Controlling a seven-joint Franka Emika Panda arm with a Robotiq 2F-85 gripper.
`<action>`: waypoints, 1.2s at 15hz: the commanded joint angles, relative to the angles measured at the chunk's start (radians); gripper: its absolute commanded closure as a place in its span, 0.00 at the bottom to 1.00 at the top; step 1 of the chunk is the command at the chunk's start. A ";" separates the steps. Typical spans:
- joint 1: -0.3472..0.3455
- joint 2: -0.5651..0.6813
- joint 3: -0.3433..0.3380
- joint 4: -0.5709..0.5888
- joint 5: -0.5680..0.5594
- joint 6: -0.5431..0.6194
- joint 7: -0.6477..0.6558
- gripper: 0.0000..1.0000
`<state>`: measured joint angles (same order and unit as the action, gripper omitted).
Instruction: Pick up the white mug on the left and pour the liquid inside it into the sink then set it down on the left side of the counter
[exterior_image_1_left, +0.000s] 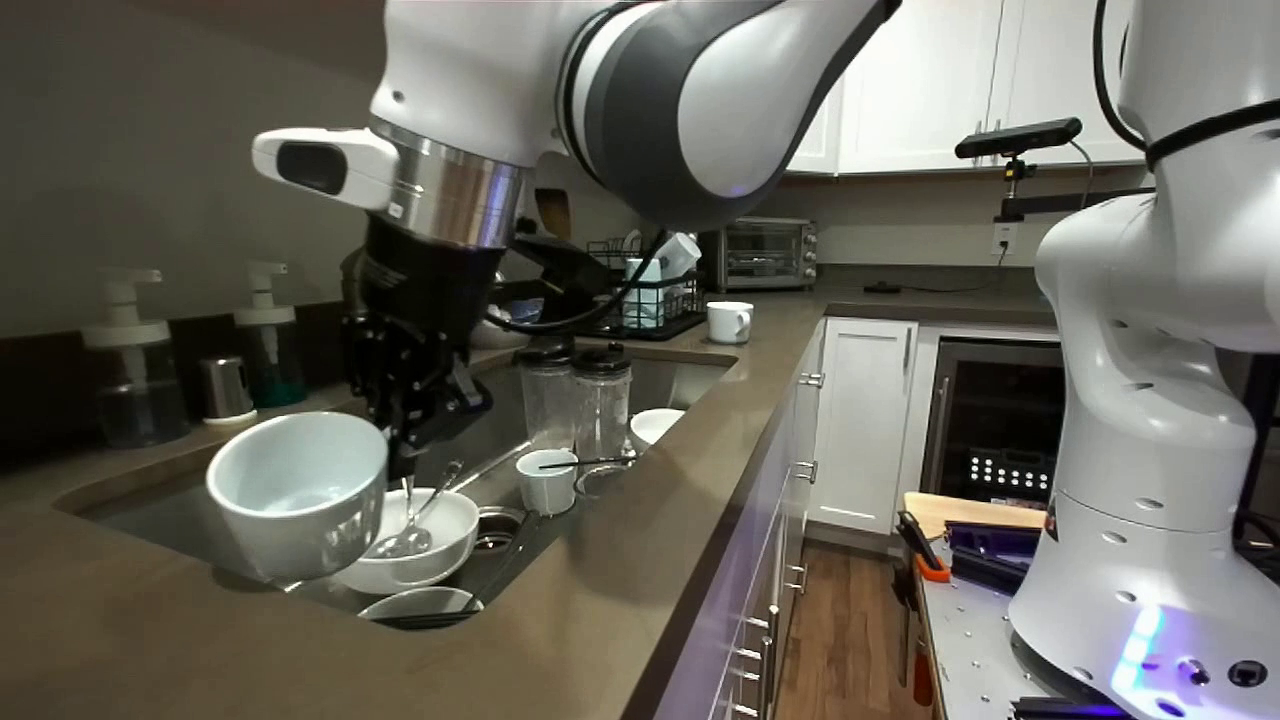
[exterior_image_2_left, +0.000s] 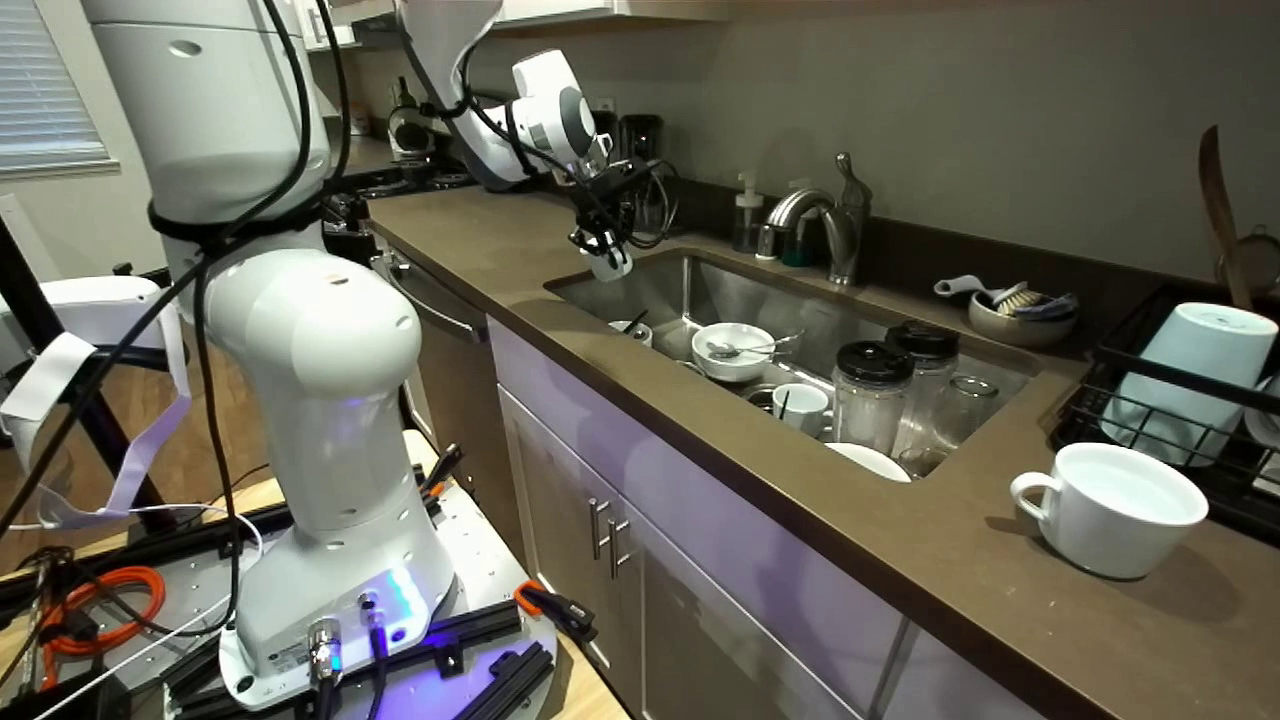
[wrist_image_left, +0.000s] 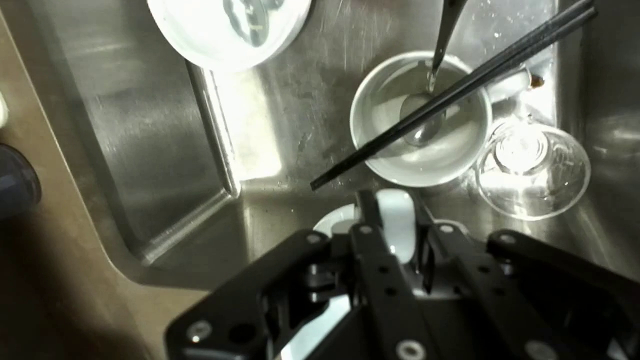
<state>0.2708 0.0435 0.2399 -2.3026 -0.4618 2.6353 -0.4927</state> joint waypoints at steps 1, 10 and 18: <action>0.022 0.104 0.025 0.159 -0.033 -0.095 0.044 0.96; 0.077 0.190 0.020 0.351 -0.174 -0.344 0.152 0.96; 0.136 0.212 0.046 0.427 -0.243 -0.510 0.218 0.96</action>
<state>0.3947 0.2386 0.2671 -1.9207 -0.6854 2.1745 -0.3030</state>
